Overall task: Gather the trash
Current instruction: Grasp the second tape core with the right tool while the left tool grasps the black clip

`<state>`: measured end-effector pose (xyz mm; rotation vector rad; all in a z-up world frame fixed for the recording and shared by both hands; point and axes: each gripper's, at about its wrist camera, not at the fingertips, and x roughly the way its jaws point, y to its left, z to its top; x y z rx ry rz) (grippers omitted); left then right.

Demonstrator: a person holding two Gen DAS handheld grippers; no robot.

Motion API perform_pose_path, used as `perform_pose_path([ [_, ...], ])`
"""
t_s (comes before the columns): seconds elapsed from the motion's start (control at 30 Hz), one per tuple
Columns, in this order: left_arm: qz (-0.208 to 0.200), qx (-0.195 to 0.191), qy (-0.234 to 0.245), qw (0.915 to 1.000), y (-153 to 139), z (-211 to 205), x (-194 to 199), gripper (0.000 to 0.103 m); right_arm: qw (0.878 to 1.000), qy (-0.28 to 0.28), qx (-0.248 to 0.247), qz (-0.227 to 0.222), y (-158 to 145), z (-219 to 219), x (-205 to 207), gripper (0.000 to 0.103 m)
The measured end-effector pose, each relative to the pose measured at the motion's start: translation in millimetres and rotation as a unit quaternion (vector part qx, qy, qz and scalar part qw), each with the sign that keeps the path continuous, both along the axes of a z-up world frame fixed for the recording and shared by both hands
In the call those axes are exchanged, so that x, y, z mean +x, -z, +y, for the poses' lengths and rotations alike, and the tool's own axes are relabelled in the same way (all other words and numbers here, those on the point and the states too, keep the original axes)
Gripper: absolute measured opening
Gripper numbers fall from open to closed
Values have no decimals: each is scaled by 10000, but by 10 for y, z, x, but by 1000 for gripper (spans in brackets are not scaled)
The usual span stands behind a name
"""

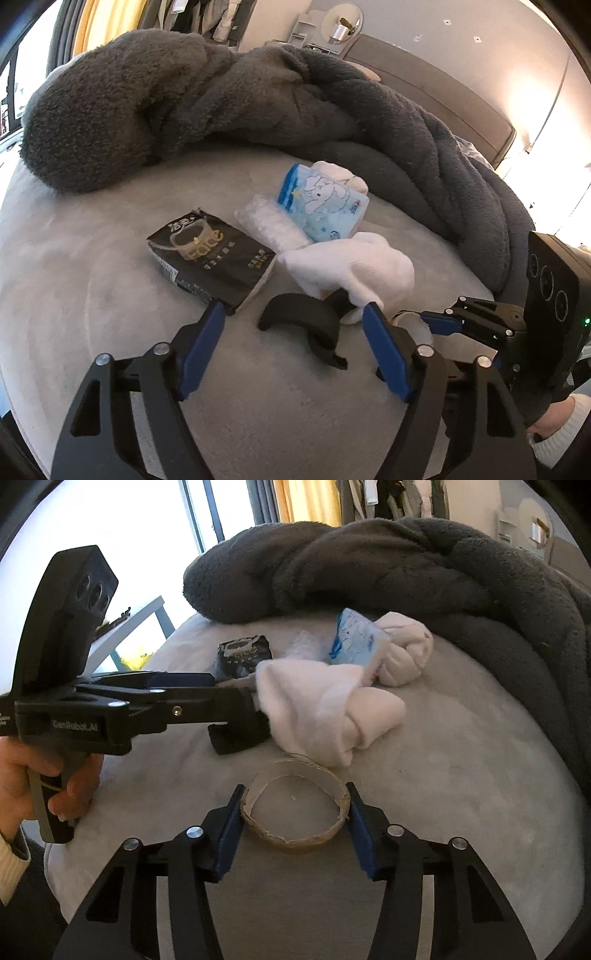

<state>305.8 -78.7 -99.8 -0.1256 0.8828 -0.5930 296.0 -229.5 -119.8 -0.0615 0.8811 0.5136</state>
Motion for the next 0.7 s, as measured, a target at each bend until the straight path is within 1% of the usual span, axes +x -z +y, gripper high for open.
perform_pose_path([
  [0.13,-93,-39,10,9999,-48,-49,-6,75,10000,15,4,-49,-11,-70,-24,53],
  [0.33,46,-23,11,10000,39,-123,57,74,9998,106,124,-108,-43,-242,-46,53],
  [0.47,160,-123,16,9998,82,-145,77,65,9996,183,154,-114,-60,-321,-19,53],
  [0.6,132,-3,-2,9999,79,-184,69,61,9994,271,175,-124,-65,-408,-26,53],
  [0.7,164,109,-19,9998,109,-211,84,51,9992,312,191,-148,-85,-443,-27,53],
])
